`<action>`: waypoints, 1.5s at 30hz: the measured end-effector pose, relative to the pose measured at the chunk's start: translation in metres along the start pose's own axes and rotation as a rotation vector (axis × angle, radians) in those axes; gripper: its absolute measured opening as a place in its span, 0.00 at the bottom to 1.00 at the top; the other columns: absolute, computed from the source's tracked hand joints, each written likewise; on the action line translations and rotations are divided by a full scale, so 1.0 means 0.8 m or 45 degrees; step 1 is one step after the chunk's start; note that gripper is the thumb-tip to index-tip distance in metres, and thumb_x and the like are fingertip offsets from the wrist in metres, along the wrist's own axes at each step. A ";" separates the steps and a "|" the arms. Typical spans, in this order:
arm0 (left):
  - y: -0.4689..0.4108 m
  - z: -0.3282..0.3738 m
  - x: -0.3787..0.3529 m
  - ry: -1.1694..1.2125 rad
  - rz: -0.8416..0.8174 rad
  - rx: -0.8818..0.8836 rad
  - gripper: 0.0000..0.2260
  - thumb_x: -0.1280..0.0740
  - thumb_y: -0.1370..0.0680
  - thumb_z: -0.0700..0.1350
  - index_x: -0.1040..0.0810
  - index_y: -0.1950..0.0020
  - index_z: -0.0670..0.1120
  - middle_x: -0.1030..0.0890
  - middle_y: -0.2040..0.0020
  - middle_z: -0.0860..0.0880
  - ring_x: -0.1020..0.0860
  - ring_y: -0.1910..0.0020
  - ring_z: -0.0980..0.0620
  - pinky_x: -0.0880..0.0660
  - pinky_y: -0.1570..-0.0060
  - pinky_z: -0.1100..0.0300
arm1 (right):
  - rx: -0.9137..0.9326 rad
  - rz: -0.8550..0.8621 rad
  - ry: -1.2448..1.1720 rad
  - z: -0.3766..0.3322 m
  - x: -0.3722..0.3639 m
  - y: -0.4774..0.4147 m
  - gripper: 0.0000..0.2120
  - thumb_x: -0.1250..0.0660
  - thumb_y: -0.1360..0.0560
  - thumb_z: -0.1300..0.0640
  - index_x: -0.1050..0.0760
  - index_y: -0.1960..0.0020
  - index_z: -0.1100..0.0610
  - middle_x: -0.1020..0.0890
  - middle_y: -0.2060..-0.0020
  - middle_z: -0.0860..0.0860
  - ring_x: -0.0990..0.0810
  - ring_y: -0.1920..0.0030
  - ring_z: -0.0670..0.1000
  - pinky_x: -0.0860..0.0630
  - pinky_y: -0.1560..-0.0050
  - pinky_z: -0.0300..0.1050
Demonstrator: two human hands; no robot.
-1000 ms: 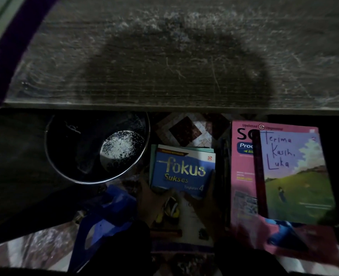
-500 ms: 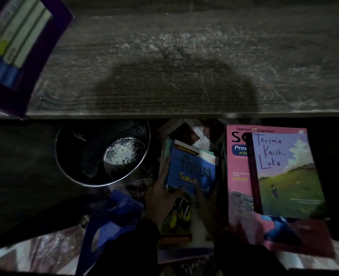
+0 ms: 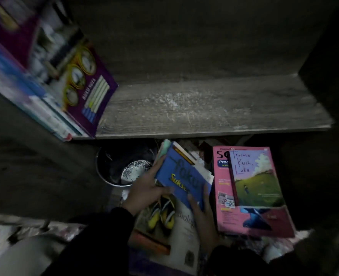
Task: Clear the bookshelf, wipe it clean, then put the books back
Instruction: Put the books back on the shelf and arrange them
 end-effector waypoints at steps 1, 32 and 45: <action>0.009 0.012 0.013 0.038 0.047 0.004 0.41 0.21 0.42 0.53 0.36 0.34 0.72 0.22 0.42 0.68 0.22 0.43 0.62 0.25 0.40 0.56 | 0.034 -0.048 0.044 -0.013 -0.003 0.010 0.35 0.31 0.27 0.47 0.46 0.27 0.34 0.32 0.35 0.33 0.27 0.40 0.38 0.25 0.40 0.40; -0.019 0.217 0.231 -0.494 1.418 -0.980 0.36 0.33 0.23 0.52 0.54 0.26 0.71 0.35 0.45 0.49 0.33 0.50 0.61 0.31 0.49 0.63 | 1.236 -0.676 1.116 -0.469 -0.225 -0.140 0.55 0.28 0.30 0.66 0.60 0.33 0.21 0.45 0.26 0.45 0.30 0.34 0.48 0.29 0.48 0.24; -0.025 0.182 0.194 -0.640 1.868 -0.744 0.35 0.33 0.23 0.45 0.49 0.23 0.62 0.41 0.32 0.36 0.36 0.35 0.36 0.34 0.38 0.44 | 0.730 -0.518 0.666 -0.369 -0.309 -0.186 0.30 0.39 0.20 0.51 0.51 0.28 0.29 0.31 0.30 0.49 0.32 0.30 0.53 0.35 0.30 0.53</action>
Point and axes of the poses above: each hand's wrist, its own y-axis away from the middle knuckle, its own x-axis out of the back of the hand, z = x × y, the point moved 5 cm from there along -y, towards the middle knuckle
